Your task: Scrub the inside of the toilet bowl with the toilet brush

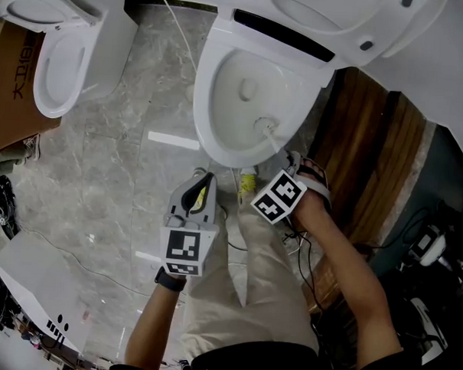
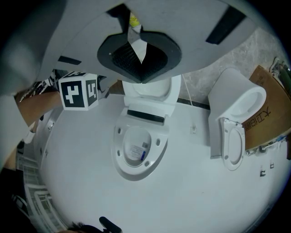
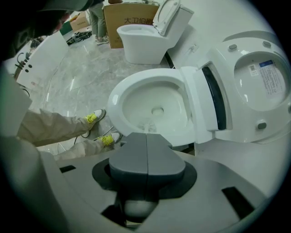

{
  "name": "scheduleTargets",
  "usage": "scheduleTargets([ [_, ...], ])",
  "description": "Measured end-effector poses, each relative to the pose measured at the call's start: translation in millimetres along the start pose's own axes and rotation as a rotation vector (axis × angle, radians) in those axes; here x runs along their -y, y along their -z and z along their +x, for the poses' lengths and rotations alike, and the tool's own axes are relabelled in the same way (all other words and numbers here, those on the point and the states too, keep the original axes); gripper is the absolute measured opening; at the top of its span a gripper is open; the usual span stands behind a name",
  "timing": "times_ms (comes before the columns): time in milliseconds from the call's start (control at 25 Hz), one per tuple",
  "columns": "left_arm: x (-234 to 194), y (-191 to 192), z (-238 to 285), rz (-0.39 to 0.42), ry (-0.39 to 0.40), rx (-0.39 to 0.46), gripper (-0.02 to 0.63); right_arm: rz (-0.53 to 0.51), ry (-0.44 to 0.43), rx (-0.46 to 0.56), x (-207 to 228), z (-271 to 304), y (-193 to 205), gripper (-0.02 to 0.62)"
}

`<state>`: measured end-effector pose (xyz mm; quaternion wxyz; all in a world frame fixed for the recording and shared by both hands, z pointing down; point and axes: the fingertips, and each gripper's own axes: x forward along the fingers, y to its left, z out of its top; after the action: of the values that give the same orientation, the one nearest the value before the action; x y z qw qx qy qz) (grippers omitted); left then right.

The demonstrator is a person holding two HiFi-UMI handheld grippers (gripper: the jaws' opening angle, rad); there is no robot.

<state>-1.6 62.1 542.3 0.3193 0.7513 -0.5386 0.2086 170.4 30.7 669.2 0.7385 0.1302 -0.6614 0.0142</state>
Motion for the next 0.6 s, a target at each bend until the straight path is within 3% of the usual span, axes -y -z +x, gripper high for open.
scheduleTargets([
  [360,-3,3,-1,-0.008,-0.001,0.001,0.018,0.056,-0.082,0.048,-48,-11,-21,0.166],
  [600,-4,7,-1,-0.011,0.003,-0.004,0.018,0.180,-0.173,0.104,-56,-16,-36,0.166],
])
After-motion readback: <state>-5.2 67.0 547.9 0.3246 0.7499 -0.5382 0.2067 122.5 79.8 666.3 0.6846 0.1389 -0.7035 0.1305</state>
